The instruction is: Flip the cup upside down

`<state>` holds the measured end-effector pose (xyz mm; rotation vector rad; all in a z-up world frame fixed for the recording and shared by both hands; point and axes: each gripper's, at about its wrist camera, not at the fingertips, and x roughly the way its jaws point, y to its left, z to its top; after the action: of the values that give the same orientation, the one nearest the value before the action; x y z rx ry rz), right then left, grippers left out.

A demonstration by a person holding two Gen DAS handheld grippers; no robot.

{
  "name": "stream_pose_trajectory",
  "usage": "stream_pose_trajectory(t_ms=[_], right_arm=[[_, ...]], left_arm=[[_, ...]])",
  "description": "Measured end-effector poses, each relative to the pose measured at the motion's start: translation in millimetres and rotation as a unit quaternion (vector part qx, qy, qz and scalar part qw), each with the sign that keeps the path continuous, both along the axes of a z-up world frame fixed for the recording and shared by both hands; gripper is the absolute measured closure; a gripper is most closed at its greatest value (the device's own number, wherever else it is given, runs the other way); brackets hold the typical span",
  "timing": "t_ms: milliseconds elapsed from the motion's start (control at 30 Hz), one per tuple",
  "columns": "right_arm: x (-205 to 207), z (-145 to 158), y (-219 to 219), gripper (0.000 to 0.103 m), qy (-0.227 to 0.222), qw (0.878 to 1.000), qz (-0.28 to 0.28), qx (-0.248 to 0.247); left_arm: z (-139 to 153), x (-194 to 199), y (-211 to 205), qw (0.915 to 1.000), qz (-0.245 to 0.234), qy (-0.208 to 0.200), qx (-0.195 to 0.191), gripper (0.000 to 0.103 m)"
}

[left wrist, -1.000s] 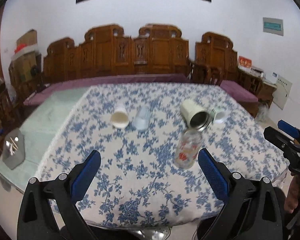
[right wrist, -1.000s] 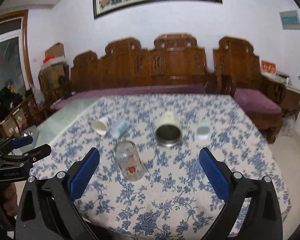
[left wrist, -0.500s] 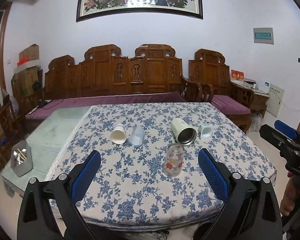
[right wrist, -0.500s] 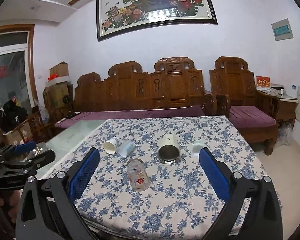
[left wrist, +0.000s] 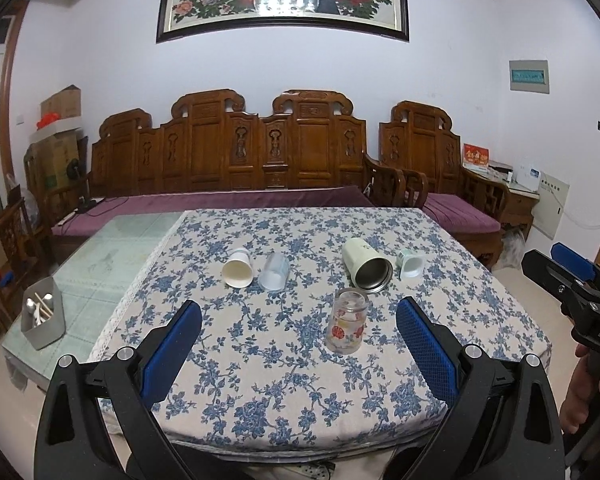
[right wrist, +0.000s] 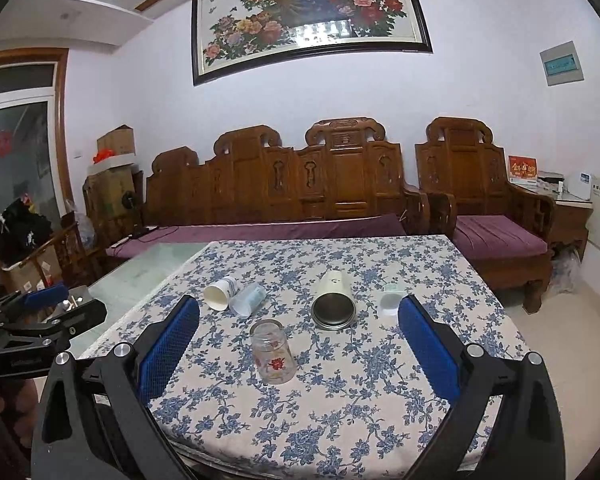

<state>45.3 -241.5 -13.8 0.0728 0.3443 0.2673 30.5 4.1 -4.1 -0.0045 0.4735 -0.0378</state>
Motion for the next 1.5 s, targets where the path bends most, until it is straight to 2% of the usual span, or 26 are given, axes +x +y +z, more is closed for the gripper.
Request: stream_pose_trajectory(t_ms=[1500], right_arm=[[1.1, -3.2, 3.4, 0.003, 0.006, 1.000, 0.000, 0.004]], left_arm=[[9.3, -7.5, -3.8, 1.0000, 0.000, -0.007, -0.004, 0.009]])
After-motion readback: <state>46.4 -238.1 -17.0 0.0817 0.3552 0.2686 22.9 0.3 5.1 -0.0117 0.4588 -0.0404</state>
